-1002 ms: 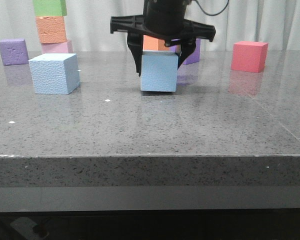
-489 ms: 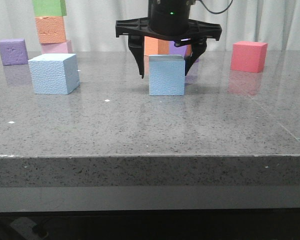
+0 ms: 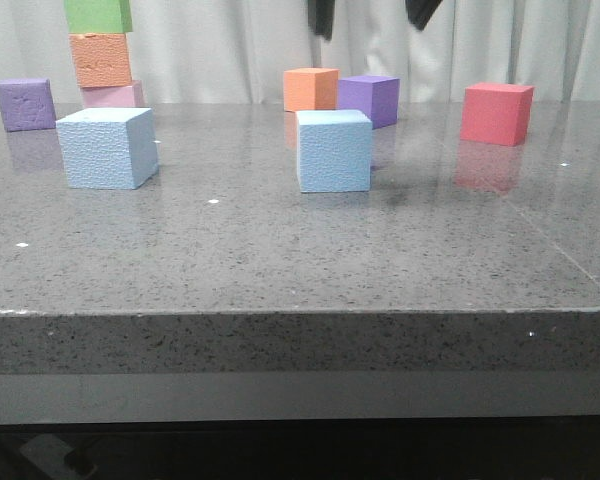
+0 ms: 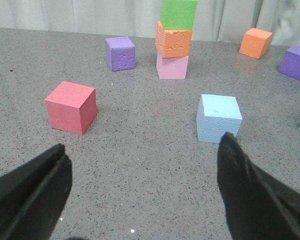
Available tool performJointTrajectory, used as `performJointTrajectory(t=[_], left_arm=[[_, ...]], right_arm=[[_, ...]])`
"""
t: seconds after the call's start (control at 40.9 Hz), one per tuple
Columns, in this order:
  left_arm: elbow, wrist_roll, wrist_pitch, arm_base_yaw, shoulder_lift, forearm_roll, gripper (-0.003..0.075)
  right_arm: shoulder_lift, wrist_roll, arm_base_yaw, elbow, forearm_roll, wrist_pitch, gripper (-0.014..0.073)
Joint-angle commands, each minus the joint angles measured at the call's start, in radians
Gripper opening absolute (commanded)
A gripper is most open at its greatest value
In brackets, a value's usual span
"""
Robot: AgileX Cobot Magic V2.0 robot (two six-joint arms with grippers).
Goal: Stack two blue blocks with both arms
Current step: 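Open the right gripper and raise it away from the cube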
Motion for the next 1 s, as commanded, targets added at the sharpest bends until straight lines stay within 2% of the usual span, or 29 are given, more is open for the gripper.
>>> performJointTrajectory(t=[0.0,0.122,0.293,0.538,0.733,0.978], left_arm=[[-0.027,-0.004,-0.080,-0.003,0.015,-0.009,0.0586],[-0.027,-0.004,-0.080,-0.003,0.015,-0.009,0.0586],[-0.027,-0.004,-0.080,-0.003,0.015,-0.009,0.0586],[-0.027,-0.004,-0.080,-0.003,0.015,-0.009,0.0586],[-0.027,-0.004,-0.080,-0.003,0.015,-0.009,0.0586],[-0.027,-0.004,-0.080,-0.003,0.015,-0.009,0.0586]], right_arm=[[-0.156,-0.166,-0.003,0.074,0.080,-0.047,0.0596],[-0.300,-0.243,-0.007,0.258,0.125,-0.136,0.0596],[-0.523,-0.252,-0.007,0.534,0.125,-0.298,0.0596],[-0.801,-0.274,-0.007,0.832,0.109,-0.507,0.0596],[-0.968,-0.303,-0.007,0.978,0.108,-0.569,0.0596],[-1.057,-0.303,-0.007,1.024,0.081,-0.551,0.0596]])
